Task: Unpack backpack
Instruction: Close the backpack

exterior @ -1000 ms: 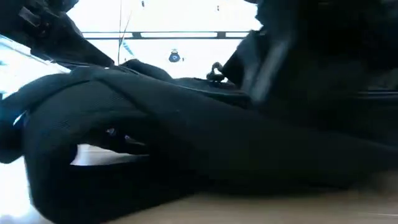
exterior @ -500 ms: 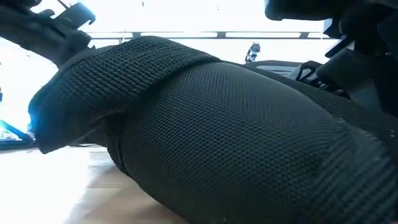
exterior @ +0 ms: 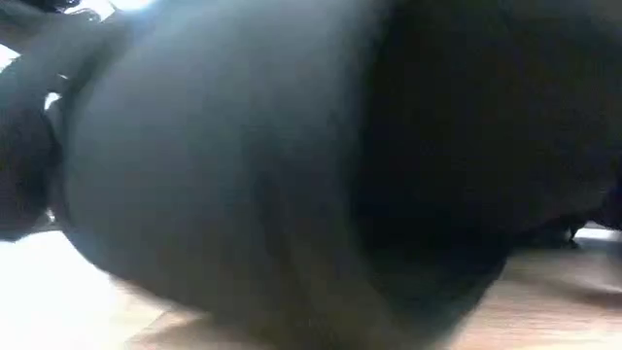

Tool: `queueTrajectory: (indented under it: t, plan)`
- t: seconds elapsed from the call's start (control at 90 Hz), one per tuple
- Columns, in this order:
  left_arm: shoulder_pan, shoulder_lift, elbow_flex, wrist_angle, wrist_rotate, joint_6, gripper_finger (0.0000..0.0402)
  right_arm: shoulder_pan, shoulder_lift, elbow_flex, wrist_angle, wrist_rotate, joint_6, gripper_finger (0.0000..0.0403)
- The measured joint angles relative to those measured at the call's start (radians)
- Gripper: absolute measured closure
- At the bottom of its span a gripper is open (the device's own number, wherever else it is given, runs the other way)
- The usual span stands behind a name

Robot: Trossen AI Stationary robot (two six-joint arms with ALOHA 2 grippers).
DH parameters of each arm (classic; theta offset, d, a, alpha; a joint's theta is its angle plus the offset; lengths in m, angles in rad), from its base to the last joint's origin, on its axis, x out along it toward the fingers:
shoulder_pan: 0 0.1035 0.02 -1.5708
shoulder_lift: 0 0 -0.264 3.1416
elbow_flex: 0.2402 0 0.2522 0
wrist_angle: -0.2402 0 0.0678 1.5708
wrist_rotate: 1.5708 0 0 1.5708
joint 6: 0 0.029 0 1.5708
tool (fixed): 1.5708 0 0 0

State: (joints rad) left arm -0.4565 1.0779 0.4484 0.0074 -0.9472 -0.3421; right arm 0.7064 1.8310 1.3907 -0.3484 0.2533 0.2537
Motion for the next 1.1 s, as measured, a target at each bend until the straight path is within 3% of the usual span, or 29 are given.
queueTrajectory:
  t: [0.178,0.244,0.389,0.622,0.756,0.967,1.1]
  plan:
    - [-0.001,0.000,0.000,0.043,0.051,0.029,0.0401,-0.049,-0.020,0.001,0.264,0.138,-0.271,0.0346]
    - [-0.001,0.000,0.000,0.055,0.054,0.046,0.0401,-0.085,-0.017,0.005,0.332,0.118,-0.305,0.0331]
    - [-0.001,0.000,0.000,0.050,0.080,0.047,0.0401,-0.158,-0.015,0.004,0.300,0.002,-0.274,0.0286]
    - [-0.001,0.000,0.000,0.065,0.084,0.054,0.0401,-0.248,0.038,0.006,0.392,0.030,-0.293,0.0229]
    - [-0.001,0.000,0.000,0.092,0.087,0.080,0.0401,-0.329,0.163,0.009,0.491,-0.017,-0.300,0.0263]
    - [0.021,0.001,0.000,0.102,0.082,0.106,0.0401,-0.383,0.312,0.035,0.467,-0.086,-0.255,0.0386]
    - [0.062,0.001,0.000,0.098,0.084,0.135,0.0401,-0.376,0.367,0.036,0.474,-0.147,-0.212,0.0392]
